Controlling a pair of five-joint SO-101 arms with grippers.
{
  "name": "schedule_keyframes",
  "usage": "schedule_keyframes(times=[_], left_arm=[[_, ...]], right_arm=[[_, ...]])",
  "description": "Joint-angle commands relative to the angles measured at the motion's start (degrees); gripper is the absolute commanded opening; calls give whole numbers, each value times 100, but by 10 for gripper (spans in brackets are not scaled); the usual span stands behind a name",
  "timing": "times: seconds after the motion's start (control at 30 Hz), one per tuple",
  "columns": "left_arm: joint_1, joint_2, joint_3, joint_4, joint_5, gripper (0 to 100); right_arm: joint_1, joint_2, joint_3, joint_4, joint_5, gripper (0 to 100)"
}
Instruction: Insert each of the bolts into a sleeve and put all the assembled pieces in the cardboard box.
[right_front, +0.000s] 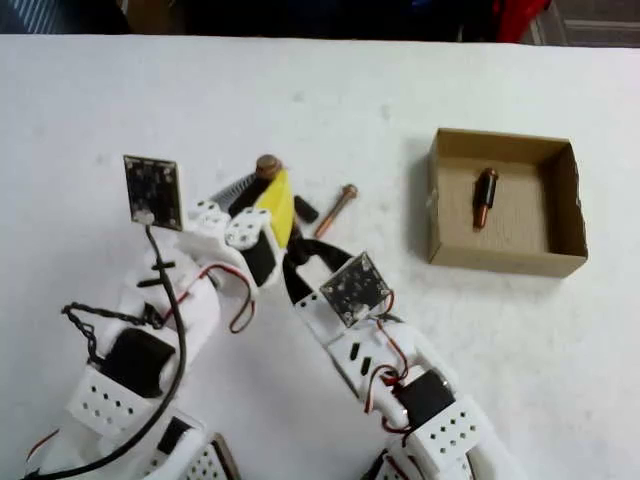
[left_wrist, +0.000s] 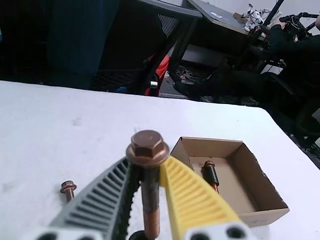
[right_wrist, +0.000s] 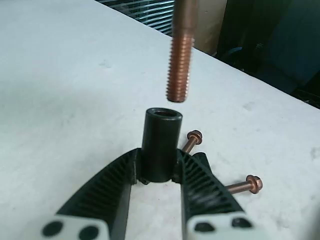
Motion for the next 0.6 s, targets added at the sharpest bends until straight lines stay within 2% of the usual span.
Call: schedule_keyframes(times=[0.0, 0.27, 0.57], left_arm=[[84, -189, -26, -211, 26, 24], [-242, -171, -9, -193, 26, 24], [-207, -198, 97, -237, 35, 24]], right_arm=[[-4, -101, -325, -189, 44, 17], [4, -101, -325, -303, 44, 17], [-4, -101, -299, -585, 53, 17]])
